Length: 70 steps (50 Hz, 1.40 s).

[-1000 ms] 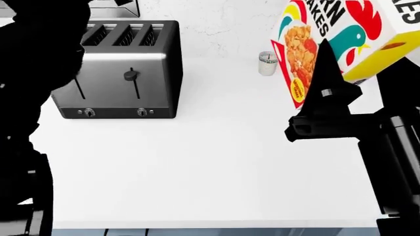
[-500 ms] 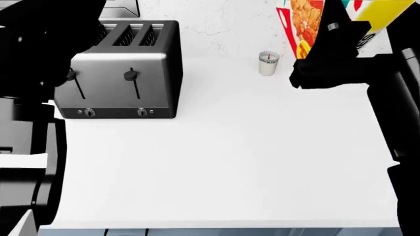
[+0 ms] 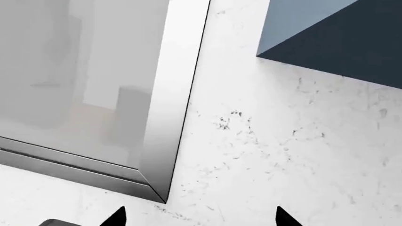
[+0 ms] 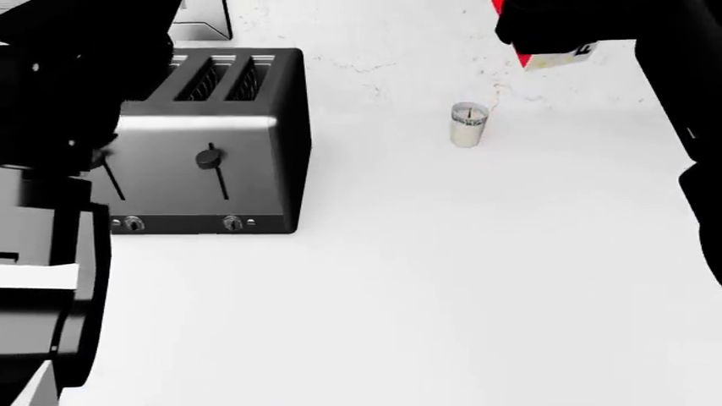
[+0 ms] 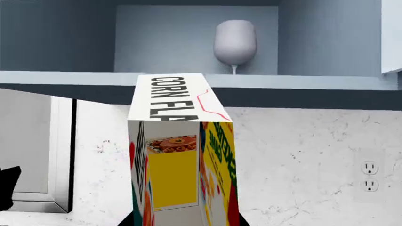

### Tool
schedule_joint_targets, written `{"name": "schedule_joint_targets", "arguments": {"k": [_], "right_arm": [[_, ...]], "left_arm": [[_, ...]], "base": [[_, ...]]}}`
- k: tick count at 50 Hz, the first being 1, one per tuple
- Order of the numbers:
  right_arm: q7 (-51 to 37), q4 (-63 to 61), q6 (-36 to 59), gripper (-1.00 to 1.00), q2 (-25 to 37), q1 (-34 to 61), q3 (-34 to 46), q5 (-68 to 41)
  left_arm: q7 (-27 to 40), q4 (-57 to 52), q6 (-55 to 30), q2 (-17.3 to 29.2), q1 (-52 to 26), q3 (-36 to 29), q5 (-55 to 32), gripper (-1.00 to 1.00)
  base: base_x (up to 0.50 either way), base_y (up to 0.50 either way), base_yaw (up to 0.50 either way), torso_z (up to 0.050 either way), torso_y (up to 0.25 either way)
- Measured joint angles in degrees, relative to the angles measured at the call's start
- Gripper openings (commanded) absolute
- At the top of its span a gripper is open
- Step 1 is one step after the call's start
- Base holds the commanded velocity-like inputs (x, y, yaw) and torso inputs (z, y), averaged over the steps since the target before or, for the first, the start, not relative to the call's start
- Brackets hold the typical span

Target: Pick the canned food and cereal from the counter and place them in the cabinets closest to them.

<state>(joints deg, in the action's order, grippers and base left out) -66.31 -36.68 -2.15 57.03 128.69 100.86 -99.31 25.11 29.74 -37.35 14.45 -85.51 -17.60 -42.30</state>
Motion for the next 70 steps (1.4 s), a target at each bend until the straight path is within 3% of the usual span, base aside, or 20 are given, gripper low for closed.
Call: {"name": "schedule_joint_targets", "arguments": {"k": [40, 45, 70], "right_arm": [[2.8, 4.64, 3.55, -1.0, -2.97, -2.91, -2.09, -2.55], [2.57, 4.28, 3.56, -1.0, -2.69, -3.22, -2.47, -2.48], [-13.02, -13.25, 1.21, -1.0, 2.67, -3.81, -5.32, -1.69]], "left_arm": [[0.38, -2.29, -0.88, 1.01, -0.45, -1.28, 0.13, 1.0], [0.44, -2.52, -0.95, 1.03, -0.36, -1.35, 0.04, 1.0], [0.98, -5.11, -1.68, 1.51, 0.36, -2.02, -0.34, 1.0]], "base": [[0.5, 0.0, 0.0, 0.0, 0.001], [0.0, 0.0, 0.0, 0.0, 0.0], [0.0, 0.0, 0.0, 0.0, 0.0]]}}
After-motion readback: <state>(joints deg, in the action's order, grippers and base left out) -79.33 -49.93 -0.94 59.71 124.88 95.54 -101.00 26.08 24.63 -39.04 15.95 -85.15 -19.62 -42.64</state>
